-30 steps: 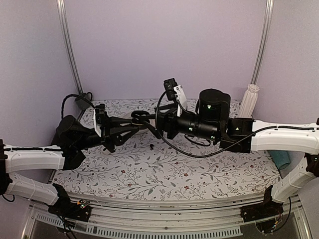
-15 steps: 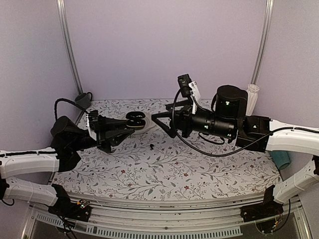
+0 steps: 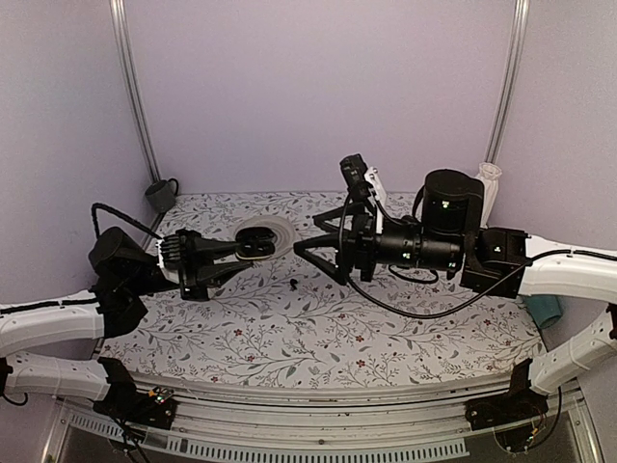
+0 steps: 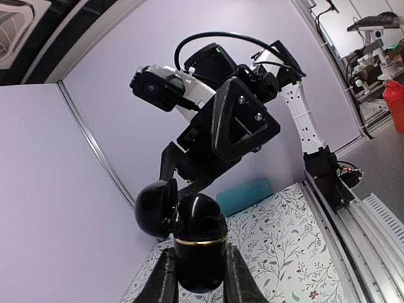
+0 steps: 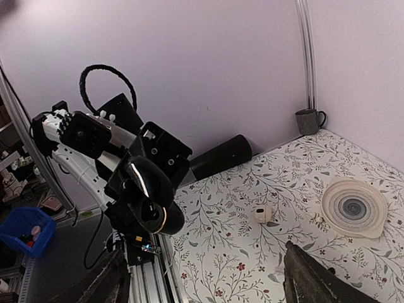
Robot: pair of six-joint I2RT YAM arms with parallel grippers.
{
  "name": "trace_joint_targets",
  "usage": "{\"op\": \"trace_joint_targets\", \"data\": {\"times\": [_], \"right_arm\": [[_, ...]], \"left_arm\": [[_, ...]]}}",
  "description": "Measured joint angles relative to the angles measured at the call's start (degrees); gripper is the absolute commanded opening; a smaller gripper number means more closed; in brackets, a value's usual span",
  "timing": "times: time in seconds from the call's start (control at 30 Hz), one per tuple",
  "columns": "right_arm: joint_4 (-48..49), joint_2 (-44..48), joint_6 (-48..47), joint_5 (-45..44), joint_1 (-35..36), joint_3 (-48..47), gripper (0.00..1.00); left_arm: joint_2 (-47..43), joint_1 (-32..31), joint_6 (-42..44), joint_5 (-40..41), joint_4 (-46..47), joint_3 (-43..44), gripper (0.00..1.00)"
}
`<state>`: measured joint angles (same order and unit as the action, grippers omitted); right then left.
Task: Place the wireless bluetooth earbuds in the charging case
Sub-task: Pick up the right earbud from the center of the board.
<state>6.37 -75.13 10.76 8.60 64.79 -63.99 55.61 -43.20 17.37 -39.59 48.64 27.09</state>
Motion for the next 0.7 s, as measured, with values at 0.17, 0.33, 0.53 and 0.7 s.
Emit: {"op": "trace_joint_targets", "data": {"times": [0.17, 0.33, 0.53, 0.7], "right_arm": [[-0.7, 0.76, -1.18, 1.29, 0.02, -0.09, 0.78], [-1.2, -0.63, -1.29, 1.27, 0.46, -0.87, 0.82], [-0.26, -2.73, 1.03, -1.99, 0.83, -1.2, 0.83], [1.33, -2.36, 2.58, -5.97, 0.83, -0.81, 0.84]], "left_arm": [[-0.22, -0.17, 2.36, -0.04, -2.16, 0.0, 0.0], [-0.09, -0.52, 3.67, -0.07, -3.52, 0.2, 0.0], [0.24, -1.33, 4.15, -0.11, -3.76, 0.46, 0.0], [0.24, -1.88, 4.5, -0.09, -3.93, 0.63, 0.0]]}}
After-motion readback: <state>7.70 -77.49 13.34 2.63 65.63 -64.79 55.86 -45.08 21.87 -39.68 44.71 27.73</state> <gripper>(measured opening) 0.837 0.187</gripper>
